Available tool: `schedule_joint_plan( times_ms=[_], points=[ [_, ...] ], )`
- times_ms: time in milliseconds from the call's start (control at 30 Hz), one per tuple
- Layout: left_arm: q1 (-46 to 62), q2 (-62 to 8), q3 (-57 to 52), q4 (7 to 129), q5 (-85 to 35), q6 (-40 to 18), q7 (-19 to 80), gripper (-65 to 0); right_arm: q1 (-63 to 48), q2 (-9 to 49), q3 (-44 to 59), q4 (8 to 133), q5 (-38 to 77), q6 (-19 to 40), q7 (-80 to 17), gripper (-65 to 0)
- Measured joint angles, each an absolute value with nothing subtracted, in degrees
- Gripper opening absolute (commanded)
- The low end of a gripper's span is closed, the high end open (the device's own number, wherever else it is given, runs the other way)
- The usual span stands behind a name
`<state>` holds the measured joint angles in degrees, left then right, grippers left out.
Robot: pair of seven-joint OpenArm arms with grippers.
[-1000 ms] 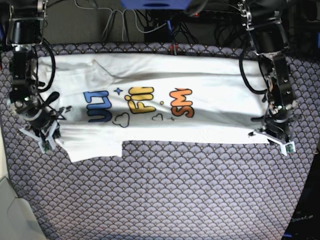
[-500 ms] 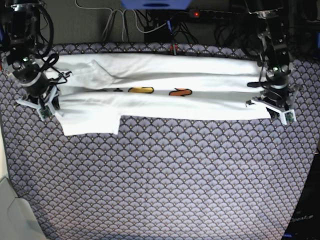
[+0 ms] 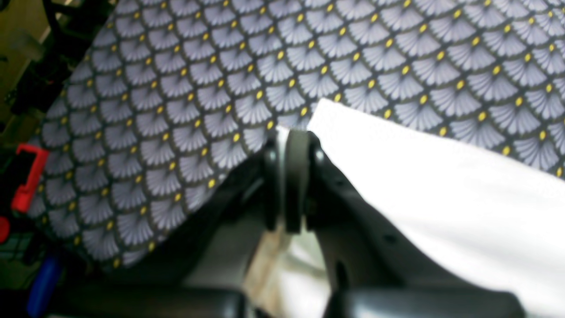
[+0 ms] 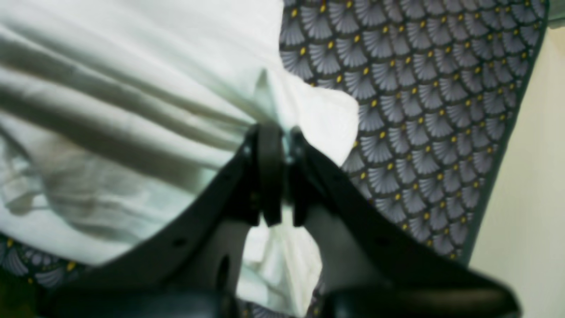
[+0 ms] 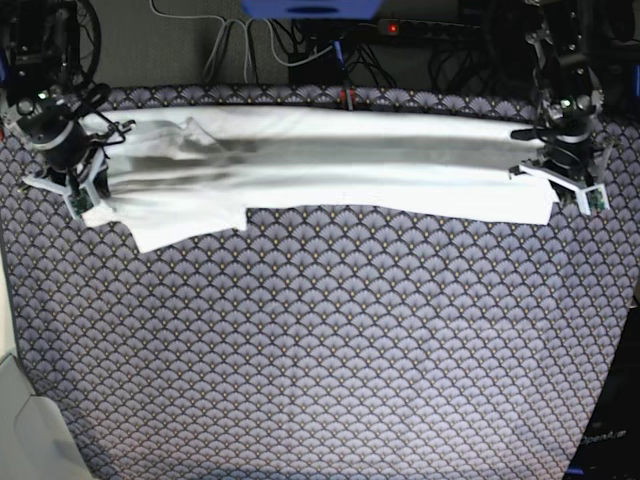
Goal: Fold the T-shirt properly
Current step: 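Lift the hem with both grippers and fold it over toward the collar, then regrasp the loose hem corner with the right gripper and tuck it in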
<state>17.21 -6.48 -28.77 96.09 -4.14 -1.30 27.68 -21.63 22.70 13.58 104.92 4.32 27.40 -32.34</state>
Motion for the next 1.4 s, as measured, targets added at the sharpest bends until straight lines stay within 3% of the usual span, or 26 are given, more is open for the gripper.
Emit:
schedule_joint_plan(
  times_ms=[467, 567, 667, 767, 967, 1100, 1400],
  points=[
    [16.6, -6.5, -28.5, 92.6, -4.1, -1.3, 27.4, -63.5, -26.2, 22.7, 13.5, 104.8, 4.3, 27.4, -33.0, -65.0],
    [16.6, -6.5, -28.5, 91.2, -4.1, -1.3, 27.5, -55.6, -26.0, 22.7, 13.5, 104.8, 4.3, 27.4, -33.0, -65.0],
    [16.6, -6.5, -28.5, 90.6, -3.9, -1.1, 27.3, -41.5, -26.1, 22.7, 13.5, 104.8, 4.3, 27.4, -33.1, -65.0],
    [16.5, -6.5, -28.5, 90.3, -3.9, -1.1, 27.3, -31.5, -26.1, 22.7, 13.5, 104.8, 4.3, 27.4, -33.0, -58.7],
    [16.4, -6.5, -28.5, 90.3, -3.9, -1.1, 27.2, -31.5, -26.1, 22.7, 13.5, 104.8, 4.3, 27.5, -35.0, -44.1],
    [16.0, -6.6, -28.5, 90.3, -3.9, -1.1, 27.2, -31.5, -26.2, 22.7, 13.7, 104.9, 3.8, 35.1, -35.2, -36.6],
    [15.6, -6.6, -28.5, 90.3, -3.9, -1.1, 27.2, -31.5, -26.6, 22.8, 23.7, 105.1, 3.7, 36.1, -35.1, -36.1]
  ],
)
